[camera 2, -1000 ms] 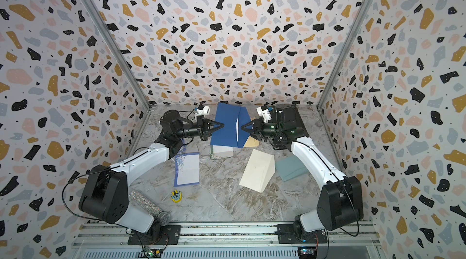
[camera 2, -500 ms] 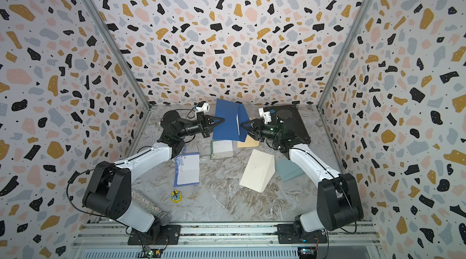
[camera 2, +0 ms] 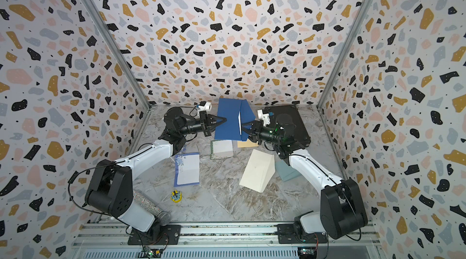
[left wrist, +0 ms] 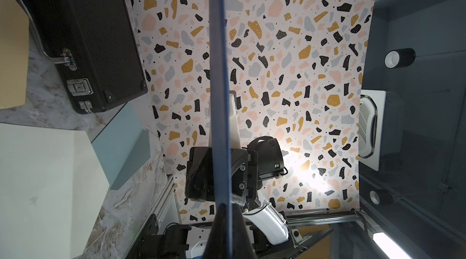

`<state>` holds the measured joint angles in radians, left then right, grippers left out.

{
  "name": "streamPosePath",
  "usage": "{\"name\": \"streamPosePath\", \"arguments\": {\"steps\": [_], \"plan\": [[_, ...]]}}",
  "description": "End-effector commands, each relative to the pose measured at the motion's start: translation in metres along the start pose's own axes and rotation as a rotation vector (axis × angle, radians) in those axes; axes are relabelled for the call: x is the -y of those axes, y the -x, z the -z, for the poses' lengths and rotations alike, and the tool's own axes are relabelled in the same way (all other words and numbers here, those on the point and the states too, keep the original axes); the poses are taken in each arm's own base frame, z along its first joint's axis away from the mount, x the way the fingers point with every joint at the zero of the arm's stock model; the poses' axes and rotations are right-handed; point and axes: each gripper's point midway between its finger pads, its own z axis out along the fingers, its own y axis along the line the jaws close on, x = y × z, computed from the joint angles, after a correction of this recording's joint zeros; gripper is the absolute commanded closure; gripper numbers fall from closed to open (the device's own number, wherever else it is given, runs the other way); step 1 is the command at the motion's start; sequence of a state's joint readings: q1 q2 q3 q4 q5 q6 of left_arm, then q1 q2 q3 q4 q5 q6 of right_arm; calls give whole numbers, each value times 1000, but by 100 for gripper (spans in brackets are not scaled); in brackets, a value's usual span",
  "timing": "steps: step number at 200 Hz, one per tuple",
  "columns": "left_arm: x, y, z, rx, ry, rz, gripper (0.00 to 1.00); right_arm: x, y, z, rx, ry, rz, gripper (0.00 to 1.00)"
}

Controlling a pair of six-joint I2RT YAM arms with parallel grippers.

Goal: Take the letter paper out of the envelope
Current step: Pick up the envelope from the center of the board.

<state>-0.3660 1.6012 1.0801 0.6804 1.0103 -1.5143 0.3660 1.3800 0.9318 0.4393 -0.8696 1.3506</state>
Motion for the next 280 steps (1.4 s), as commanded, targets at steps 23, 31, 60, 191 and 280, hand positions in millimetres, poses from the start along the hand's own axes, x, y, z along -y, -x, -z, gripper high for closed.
{"name": "streamPosePath", "arguments": {"steps": [23,31,60,191,280], "plan": [[9,2,-3,-5,-13,-73,100,-27,1,-1,15,90,17,72],[8,2,-3,-5,-12,-74,100,-28,2,-2,18,94,13,75],[-1,2,-4,-7,4,-66,100,-27,4,-4,29,101,-1,99],[-22,-5,-3,60,287,-64,52,41,21,61,117,-663,561,100],[-7,-38,-55,-98,428,-143,63,16,18,52,129,-780,976,100]]}}
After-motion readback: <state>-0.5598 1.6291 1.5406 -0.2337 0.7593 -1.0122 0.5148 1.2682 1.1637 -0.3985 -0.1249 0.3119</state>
